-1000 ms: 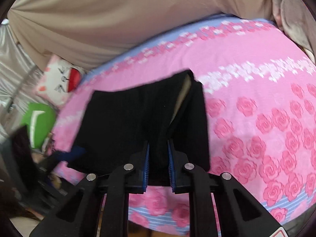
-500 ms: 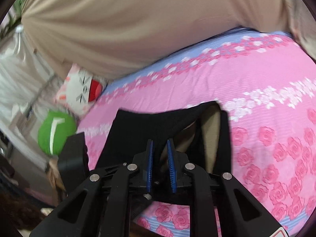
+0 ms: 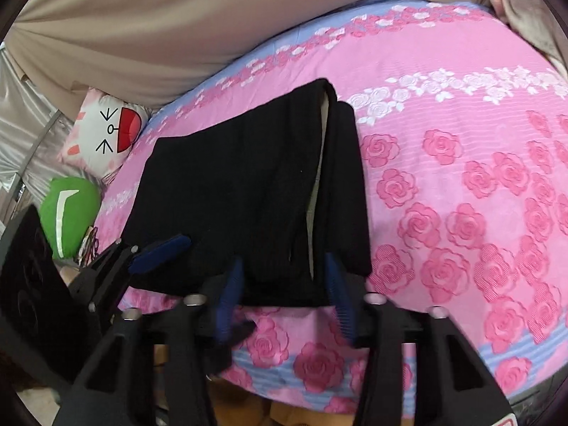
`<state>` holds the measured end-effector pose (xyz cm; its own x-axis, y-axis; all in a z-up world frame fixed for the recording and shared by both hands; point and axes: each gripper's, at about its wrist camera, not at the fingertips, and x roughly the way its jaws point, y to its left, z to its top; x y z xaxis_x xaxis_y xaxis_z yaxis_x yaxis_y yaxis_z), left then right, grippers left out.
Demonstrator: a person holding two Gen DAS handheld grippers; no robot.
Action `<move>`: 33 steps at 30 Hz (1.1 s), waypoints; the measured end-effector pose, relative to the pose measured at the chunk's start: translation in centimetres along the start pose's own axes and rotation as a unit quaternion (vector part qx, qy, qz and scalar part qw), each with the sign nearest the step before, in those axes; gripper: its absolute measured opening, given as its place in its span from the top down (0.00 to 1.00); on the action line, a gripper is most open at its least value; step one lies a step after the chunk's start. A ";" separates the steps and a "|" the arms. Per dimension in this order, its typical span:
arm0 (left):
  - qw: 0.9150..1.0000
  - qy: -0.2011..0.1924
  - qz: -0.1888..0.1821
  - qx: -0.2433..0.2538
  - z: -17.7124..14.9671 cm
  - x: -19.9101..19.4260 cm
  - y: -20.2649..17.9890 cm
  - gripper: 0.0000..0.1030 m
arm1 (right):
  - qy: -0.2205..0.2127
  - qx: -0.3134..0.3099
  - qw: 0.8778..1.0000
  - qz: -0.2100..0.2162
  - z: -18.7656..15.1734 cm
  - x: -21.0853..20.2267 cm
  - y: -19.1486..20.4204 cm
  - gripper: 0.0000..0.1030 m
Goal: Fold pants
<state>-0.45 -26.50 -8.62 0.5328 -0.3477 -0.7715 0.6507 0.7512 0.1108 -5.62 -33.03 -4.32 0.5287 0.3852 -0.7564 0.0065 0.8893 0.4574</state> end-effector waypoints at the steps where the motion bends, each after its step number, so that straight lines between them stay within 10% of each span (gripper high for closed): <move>1: 1.000 -0.003 0.004 0.005 0.0 0.0 -0.1 0.16 | -0.003 0.002 1.000 0.007 0.2 -0.1 -0.1 0.77; 6: 1.000 -0.019 0.011 0.014 1.1 0.6 -0.4 0.21 | -0.031 0.000 0.995 0.096 2.6 -2.3 1.4 0.85; 9: 1.000 -0.017 0.010 -0.022 2.3 1.6 1.4 0.69 | -0.027 -0.013 0.995 0.097 3.9 -1.9 2.4 0.83; 11: 0.998 -0.009 -0.008 -0.059 3.0 2.1 3.5 0.84 | -0.027 -0.010 0.995 0.097 4.4 -1.7 2.3 0.79; 15: 0.986 -0.034 -0.064 -0.148 3.6 -1.1 8.9 0.88 | -0.078 -0.001 0.993 0.087 4.2 -3.9 1.7 0.49; 18: 0.978 -0.079 -0.051 -0.187 3.4 -5.5 12.9 0.88 | -0.117 -0.028 0.992 0.023 3.3 -5.9 2.1 0.49; 24: 0.939 -0.135 0.008 -0.317 -1.1 -14.6 24.5 0.88 | -0.118 -0.129 0.980 -0.098 1.4 -4.4 6.4 0.49; 29: 0.903 -0.141 0.152 -0.376 -6.7 -19.9 29.5 0.88 | -0.068 -0.276 0.955 -0.082 -1.3 2.3 14.9 0.35; 33: 0.869 -0.129 0.193 -0.436 -11.4 -20.8 32.8 0.88 | -0.033 -0.344 0.933 -0.099 -2.2 7.8 19.3 0.34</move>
<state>3.67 11.80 3.97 0.7970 -0.0053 -0.6040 -0.2015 0.9403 -0.2741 -3.28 -12.30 -2.38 0.6257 0.2005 -0.7538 -0.4253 0.8978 -0.1142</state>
